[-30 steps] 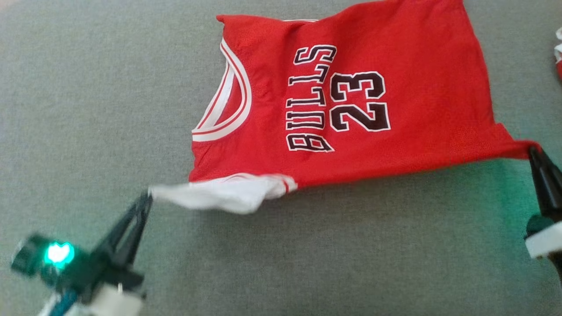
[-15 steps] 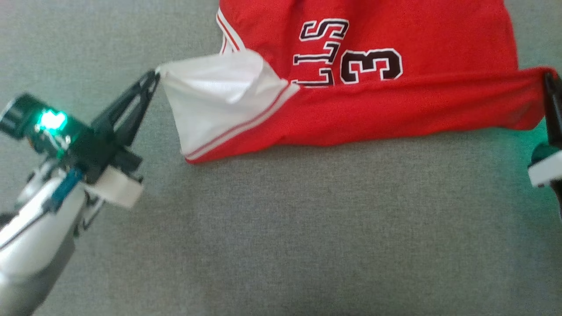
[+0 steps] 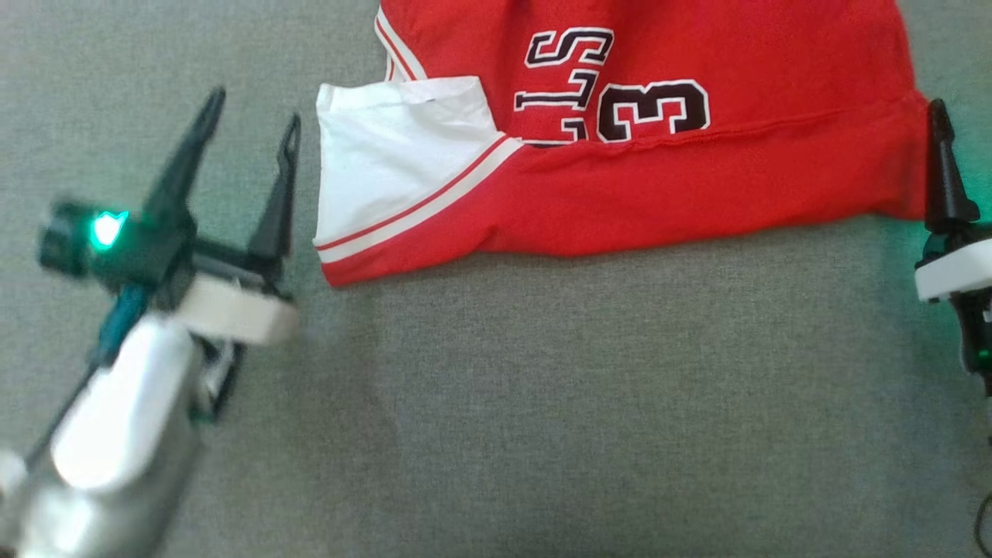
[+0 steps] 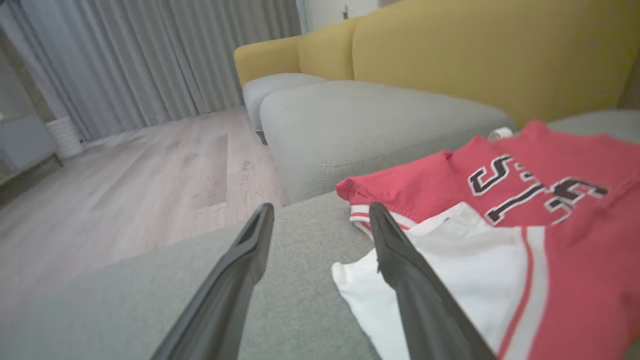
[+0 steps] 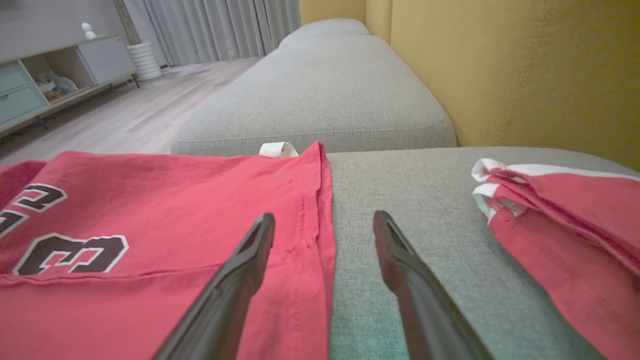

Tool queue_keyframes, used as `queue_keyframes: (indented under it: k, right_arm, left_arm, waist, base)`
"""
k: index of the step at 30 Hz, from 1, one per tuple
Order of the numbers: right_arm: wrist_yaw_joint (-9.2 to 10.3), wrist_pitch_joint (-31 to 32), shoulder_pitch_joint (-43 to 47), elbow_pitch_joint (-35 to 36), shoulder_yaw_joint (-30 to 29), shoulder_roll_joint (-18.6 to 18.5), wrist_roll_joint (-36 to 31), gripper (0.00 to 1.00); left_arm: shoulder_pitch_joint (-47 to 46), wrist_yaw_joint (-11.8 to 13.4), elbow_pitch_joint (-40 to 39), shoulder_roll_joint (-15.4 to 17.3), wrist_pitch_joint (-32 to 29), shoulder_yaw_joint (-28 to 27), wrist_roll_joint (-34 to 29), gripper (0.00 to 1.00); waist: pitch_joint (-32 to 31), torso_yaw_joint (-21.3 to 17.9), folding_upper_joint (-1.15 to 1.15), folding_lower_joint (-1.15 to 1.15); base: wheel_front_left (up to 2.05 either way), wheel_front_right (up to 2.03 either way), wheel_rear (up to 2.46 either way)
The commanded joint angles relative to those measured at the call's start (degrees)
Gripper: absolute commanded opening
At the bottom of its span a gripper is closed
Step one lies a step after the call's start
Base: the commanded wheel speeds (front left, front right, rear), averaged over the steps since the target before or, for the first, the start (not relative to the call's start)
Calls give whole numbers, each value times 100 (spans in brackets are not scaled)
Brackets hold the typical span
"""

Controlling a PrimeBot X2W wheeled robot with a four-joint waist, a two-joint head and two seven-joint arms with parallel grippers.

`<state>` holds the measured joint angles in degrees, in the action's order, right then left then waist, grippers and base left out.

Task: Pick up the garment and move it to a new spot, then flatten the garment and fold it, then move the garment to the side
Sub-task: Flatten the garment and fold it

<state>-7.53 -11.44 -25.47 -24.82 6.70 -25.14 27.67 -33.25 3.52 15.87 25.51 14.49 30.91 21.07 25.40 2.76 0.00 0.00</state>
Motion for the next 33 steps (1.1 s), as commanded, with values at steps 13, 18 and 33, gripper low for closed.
queue_keyframes:
  k: [13, 18, 33]
  right_arm:
    - [4, -260, 578, 10, -52, 155, 145, 100]
    - [4, -254, 532, -16, -2, 168, 145, 100]
    - [4, -97, 394, -351, 114, 173, 178, 100]
  left_arm:
    - [1822, -486, -338, -1026, 50, -1280, 209, 100]
    - [1669, -724, 283, -1110, 51, -1191, 86, 100]
    - [1112, -1076, 1451, -1249, 51, -572, -100, 0]
  waist:
    - [-270, -6, 0, 0]
    - [-250, -56, 0, 0]
    - [-173, -62, 0, 0]
  base:
    - [0, 0, 0]
    - [0, 0, 0]
    - [0, 0, 0]
